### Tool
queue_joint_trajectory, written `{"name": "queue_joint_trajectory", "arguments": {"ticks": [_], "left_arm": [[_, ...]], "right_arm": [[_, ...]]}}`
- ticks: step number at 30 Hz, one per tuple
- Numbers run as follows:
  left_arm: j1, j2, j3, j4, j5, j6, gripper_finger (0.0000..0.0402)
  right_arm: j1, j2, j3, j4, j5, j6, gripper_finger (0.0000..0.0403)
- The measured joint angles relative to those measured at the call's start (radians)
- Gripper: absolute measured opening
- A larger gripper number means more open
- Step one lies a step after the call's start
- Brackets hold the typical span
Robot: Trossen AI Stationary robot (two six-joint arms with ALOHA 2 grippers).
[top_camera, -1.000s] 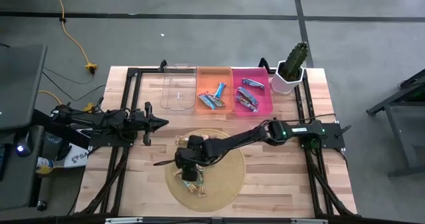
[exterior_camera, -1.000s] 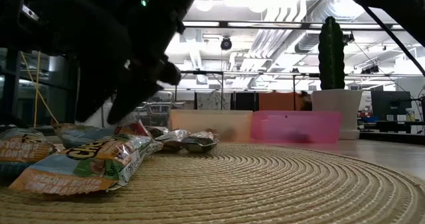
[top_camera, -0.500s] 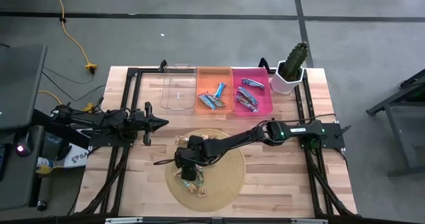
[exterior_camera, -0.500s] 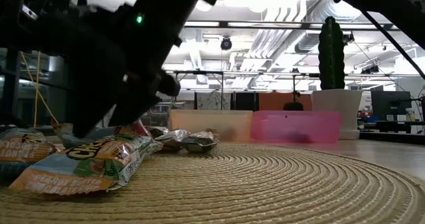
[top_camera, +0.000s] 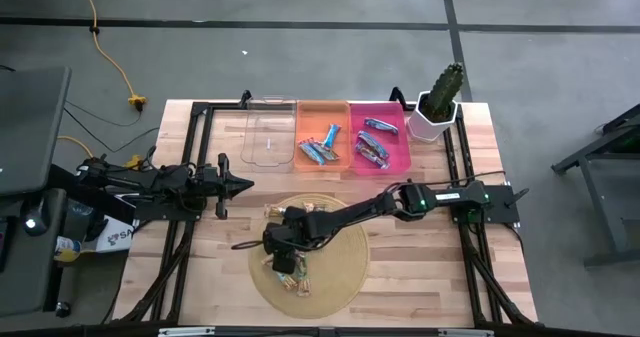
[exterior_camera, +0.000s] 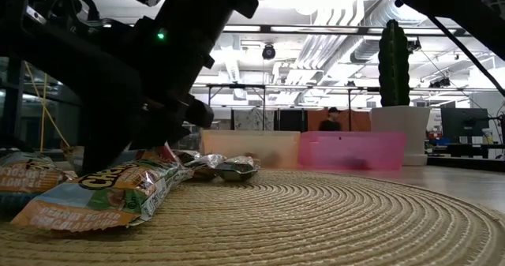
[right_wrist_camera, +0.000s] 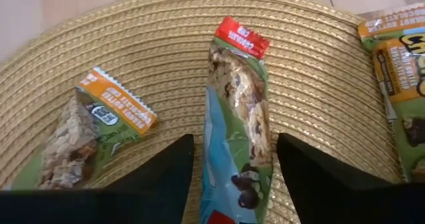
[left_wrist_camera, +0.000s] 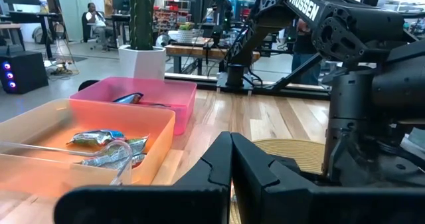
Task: Pick and place Granola Bars by type
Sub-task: Put the red granola bar into the orange bin
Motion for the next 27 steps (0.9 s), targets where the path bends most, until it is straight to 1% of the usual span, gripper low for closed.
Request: {"name": "queue_joint_trajectory", "arguments": {"ticks": [8, 15, 19, 27], "left_arm": [[0.000, 0.000, 0.000, 0.000, 0.000, 0.000, 0.0001], [0.000, 0.000, 0.000, 0.000, 0.000, 0.000, 0.0001], [0.000, 0.000, 0.000, 0.000, -0.001, 0.000, 0.0001], [0.000, 0.000, 0.000, 0.000, -0.001, 0.000, 0.0001]], "right_arm": [[0.000, 0.000, 0.000, -0.003, -0.001, 0.009, 0.0141], [0.000, 0.000, 0.000, -0.003, -0.007, 0.009, 0.0097], [0.000, 0.000, 0.008, -0.010, -0.013, 0.014, 0.0077], [-0.010, -0.005, 0.047, -0.024, -0.077, 0.017, 0.0051]]}}
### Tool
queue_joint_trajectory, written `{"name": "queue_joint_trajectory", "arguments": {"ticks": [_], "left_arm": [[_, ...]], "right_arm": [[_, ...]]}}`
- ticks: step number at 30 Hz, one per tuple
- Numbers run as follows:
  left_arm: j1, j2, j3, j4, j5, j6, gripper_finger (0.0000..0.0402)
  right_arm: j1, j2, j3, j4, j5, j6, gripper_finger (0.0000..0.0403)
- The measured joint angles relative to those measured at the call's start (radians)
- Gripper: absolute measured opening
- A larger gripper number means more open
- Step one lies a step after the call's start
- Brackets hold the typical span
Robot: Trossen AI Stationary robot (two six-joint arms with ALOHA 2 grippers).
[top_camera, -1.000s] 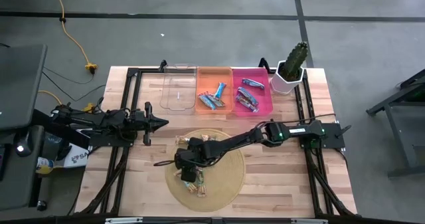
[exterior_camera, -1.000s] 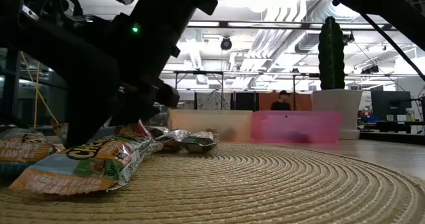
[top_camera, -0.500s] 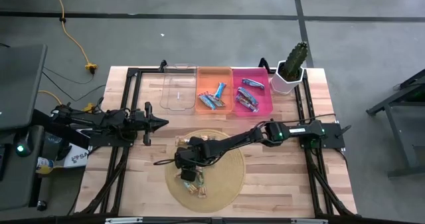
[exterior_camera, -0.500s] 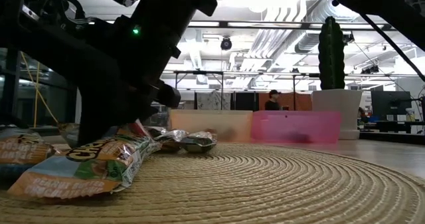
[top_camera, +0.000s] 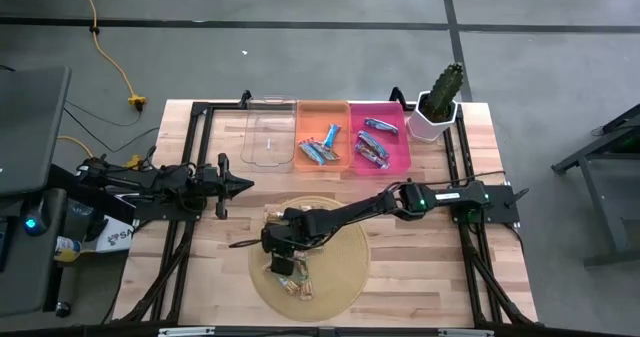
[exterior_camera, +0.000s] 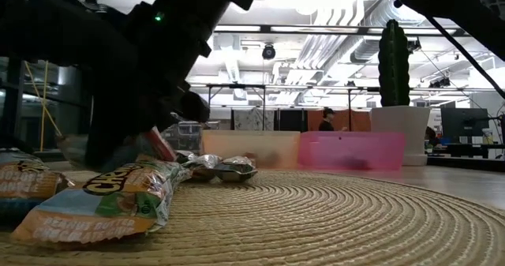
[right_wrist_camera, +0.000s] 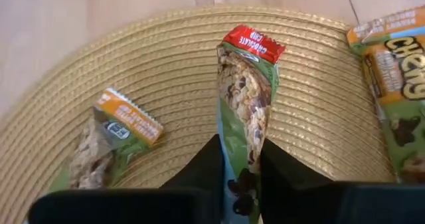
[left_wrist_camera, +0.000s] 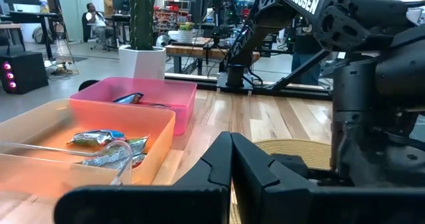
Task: Pick and place Granola Bars by type
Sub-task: Put the red granola bar into the orange bin
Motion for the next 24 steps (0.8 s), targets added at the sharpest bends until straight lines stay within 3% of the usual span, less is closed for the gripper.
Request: {"name": "queue_joint_trajectory", "arguments": {"ticks": [10, 18, 24], "left_arm": [[0.000, 0.000, 0.000, 0.001, 0.000, 0.000, 0.0001], [0.000, 0.000, 0.000, 0.001, 0.000, 0.000, 0.0001], [0.000, 0.000, 0.000, 0.001, 0.000, 0.000, 0.0001]], "right_arm": [[-0.038, -0.061, 0.000, 0.046, -0.085, -0.037, 0.0046], [-0.071, -0.140, 0.001, 0.192, -0.248, -0.059, 0.0042], [-0.083, -0.207, 0.001, 0.344, -0.315, -0.095, 0.0042]]}}
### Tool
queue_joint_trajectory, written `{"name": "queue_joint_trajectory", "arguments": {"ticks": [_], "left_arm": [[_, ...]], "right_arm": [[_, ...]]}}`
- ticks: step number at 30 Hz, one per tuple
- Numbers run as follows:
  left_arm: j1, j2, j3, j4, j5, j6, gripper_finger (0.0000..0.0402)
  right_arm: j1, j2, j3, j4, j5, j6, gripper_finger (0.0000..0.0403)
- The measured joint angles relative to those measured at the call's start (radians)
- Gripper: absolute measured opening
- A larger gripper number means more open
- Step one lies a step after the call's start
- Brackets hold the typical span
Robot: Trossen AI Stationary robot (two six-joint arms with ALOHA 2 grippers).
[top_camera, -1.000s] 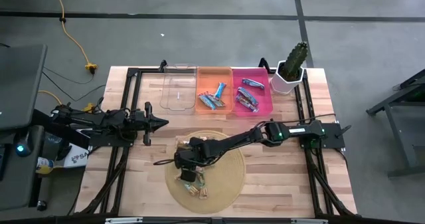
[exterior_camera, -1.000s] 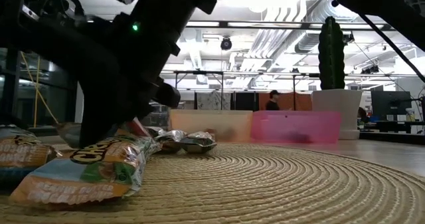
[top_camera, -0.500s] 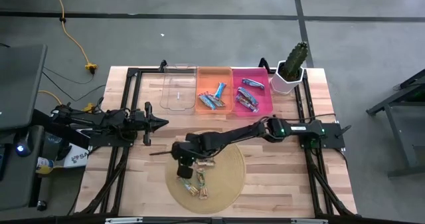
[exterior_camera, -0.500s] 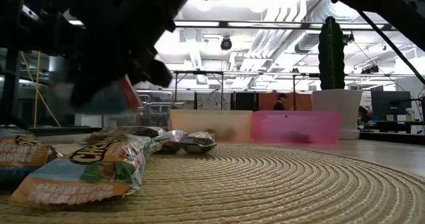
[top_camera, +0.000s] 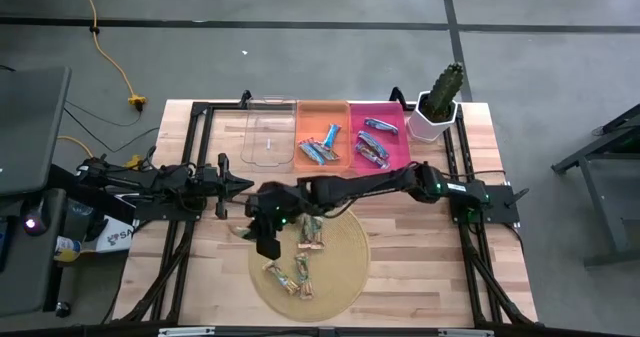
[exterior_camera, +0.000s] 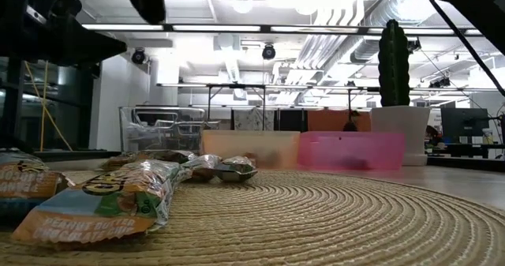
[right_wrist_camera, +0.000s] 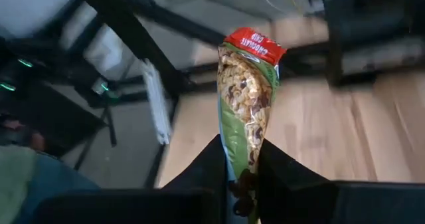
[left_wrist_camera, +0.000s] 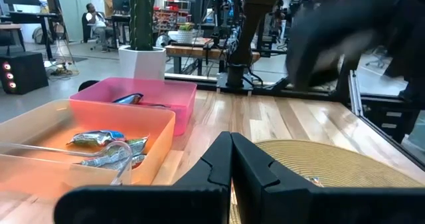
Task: Pick and place Granola Bars by type
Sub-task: Put the red granola bar into the orange bin
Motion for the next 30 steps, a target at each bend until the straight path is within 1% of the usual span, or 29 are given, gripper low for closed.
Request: {"name": "queue_joint_trajectory", "arguments": {"ticks": [3, 6, 13, 19, 22, 24, 28, 30], "left_arm": [[0.000, 0.000, 0.000, 0.000, 0.000, 0.000, 0.0001], [0.000, 0.000, 0.000, 0.000, 0.000, 0.000, 0.0001], [0.000, 0.000, 0.000, 0.000, 0.000, 0.000, 0.0001], [0.000, 0.000, 0.000, 0.000, 0.000, 0.000, 0.0001], [0.000, 0.000, 0.000, 0.000, 0.000, 0.000, 0.0001], [0.000, 0.000, 0.000, 0.000, 0.000, 0.000, 0.0001], [0.000, 0.000, 0.000, 0.000, 0.000, 0.000, 0.0001], [0.000, 0.000, 0.000, 0.000, 0.000, 0.000, 0.0001]], "right_arm": [[0.000, -0.021, 0.000, 0.040, -0.003, -0.019, 0.0045], [0.000, -0.042, -0.001, 0.053, 0.022, -0.029, 0.0044], [-0.017, -0.110, -0.001, 0.051, 0.111, -0.090, 0.0041], [-0.047, -0.201, -0.001, 0.042, 0.204, -0.155, 0.0045], [-0.067, -0.241, -0.001, 0.013, 0.302, -0.208, 0.0042], [-0.081, -0.267, -0.001, -0.009, 0.397, -0.237, 0.0039], [-0.116, -0.308, -0.001, -0.089, 0.653, -0.235, 0.0037], [-0.136, -0.324, -0.001, -0.139, 0.761, -0.212, 0.0040]]}}
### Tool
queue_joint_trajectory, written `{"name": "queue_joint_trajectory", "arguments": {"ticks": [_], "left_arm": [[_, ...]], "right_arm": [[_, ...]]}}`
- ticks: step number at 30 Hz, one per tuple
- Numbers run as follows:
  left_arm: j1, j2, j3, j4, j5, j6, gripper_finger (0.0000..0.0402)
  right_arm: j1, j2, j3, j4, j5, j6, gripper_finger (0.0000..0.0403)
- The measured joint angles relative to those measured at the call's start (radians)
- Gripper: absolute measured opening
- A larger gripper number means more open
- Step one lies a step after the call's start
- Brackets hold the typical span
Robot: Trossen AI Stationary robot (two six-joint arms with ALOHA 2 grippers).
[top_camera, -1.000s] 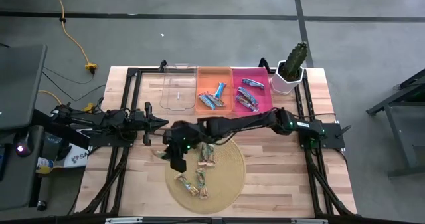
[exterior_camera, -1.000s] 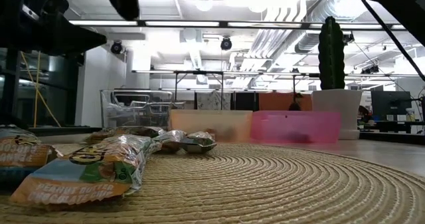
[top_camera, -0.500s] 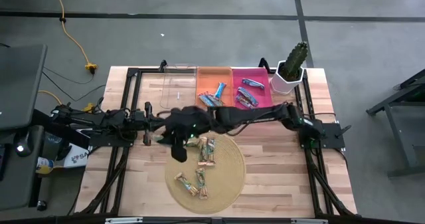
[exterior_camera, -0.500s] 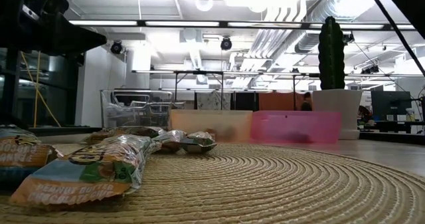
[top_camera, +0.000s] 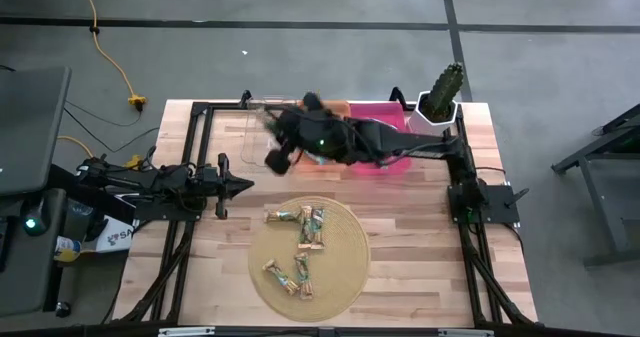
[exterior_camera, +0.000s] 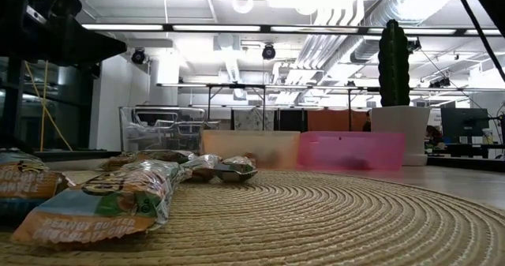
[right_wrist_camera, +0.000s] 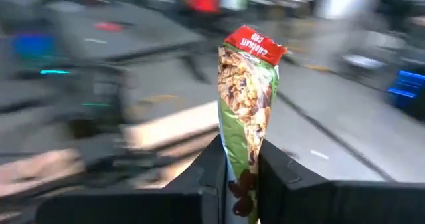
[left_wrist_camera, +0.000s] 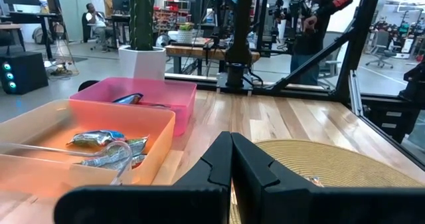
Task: Pick and place Granola Bars by type
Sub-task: Put the red granola bar into the orange bin, then put the yellow granola bar into the transparent bin
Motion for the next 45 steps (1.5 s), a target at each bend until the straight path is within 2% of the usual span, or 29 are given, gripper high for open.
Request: {"name": "queue_joint_trajectory", "arguments": {"ticks": [4, 8, 11, 16, 24, 29, 34, 45], "left_arm": [[0.000, 0.000, 0.000, 0.000, 0.000, 0.000, 0.0001], [0.000, 0.000, 0.000, 0.000, 0.000, 0.000, 0.0001], [0.000, 0.000, 0.000, 0.000, 0.000, 0.000, 0.0001], [0.000, 0.000, 0.000, 0.000, 0.000, 0.000, 0.0001], [0.000, 0.000, 0.000, 0.000, 0.000, 0.000, 0.0001], [0.000, 0.000, 0.000, 0.000, 0.000, 0.000, 0.0001], [0.000, 0.000, 0.000, 0.000, 0.000, 0.000, 0.0001], [0.000, 0.000, 0.000, 0.000, 0.000, 0.000, 0.0001]], "right_arm": [[-0.052, -0.001, 0.000, -0.135, 0.177, 0.109, 0.0045], [-0.121, 0.002, -0.025, -0.272, 0.201, 0.284, 0.0043], [-0.176, 0.007, -0.081, -0.353, 0.139, 0.407, 0.0040], [-0.257, 0.007, -0.256, -0.335, -0.043, 0.544, 0.0045], [-0.353, 0.008, -0.625, -0.056, -0.356, 0.681, 0.0041], [-0.391, 0.009, -0.748, 0.104, -0.501, 0.733, 0.0038], [-0.397, 0.009, -0.769, 0.159, -0.526, 0.751, 0.0052], [-0.400, 0.008, -0.765, 0.170, -0.494, 0.728, 0.0103]]}}
